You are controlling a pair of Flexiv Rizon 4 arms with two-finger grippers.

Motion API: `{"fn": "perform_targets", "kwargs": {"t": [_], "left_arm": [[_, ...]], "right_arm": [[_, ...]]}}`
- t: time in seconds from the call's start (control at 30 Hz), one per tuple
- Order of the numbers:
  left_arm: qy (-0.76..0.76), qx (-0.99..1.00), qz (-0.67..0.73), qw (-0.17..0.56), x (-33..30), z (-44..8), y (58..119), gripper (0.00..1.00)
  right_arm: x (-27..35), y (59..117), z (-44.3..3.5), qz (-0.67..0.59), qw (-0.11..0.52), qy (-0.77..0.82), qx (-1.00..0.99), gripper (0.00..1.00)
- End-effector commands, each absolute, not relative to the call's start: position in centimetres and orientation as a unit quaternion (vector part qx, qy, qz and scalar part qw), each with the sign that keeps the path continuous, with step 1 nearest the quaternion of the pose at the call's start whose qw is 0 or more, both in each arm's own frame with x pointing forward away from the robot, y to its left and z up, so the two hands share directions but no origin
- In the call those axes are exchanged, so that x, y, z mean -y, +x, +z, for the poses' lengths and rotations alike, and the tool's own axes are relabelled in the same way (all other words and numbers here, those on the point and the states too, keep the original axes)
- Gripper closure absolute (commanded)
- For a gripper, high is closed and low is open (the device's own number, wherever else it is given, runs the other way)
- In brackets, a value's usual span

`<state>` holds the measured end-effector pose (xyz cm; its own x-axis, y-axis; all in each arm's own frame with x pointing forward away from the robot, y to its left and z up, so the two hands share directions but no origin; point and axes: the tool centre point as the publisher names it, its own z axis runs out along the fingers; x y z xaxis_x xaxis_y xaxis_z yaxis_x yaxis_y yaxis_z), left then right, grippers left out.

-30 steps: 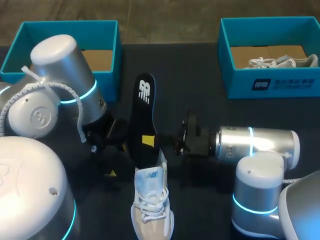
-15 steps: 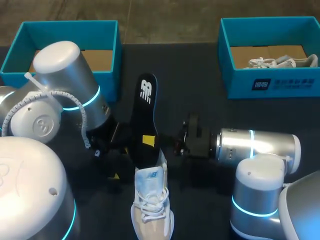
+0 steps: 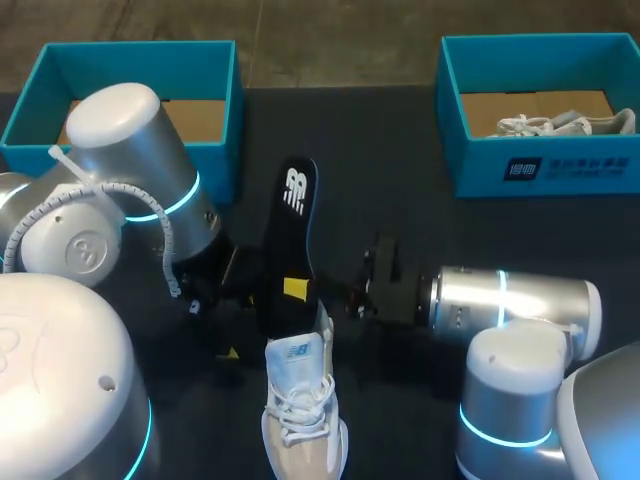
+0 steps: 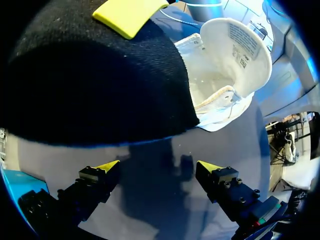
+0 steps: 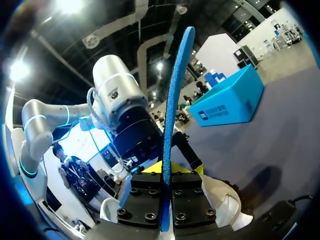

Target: Take the shoe out of the shoebox, open the shoe tongue, remove and reinsert the insole, then place the shoe into the shoebox

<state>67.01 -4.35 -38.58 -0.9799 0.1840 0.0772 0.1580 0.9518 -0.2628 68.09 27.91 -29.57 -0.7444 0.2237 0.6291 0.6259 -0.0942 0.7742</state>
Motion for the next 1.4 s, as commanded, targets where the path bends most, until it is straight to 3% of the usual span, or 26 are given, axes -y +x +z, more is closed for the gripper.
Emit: {"fn": "perform_targets", "kwargs": {"t": [0.03, 1.4], "left_arm": [[-0.087, 0.987, 0.13, 0.049, 4.2, -38.6, 66.9, 0.0], [-0.087, 0.987, 0.13, 0.049, 4.2, -38.6, 66.9, 0.0]], "right_arm": [[-28.1, 67.7, -29.7, -0.661, 0.151, -0.329, 0.657, 1.0], [-27.5, 69.1, -29.5, -0.654, 0.15, -0.338, 0.66, 1.0]]}}
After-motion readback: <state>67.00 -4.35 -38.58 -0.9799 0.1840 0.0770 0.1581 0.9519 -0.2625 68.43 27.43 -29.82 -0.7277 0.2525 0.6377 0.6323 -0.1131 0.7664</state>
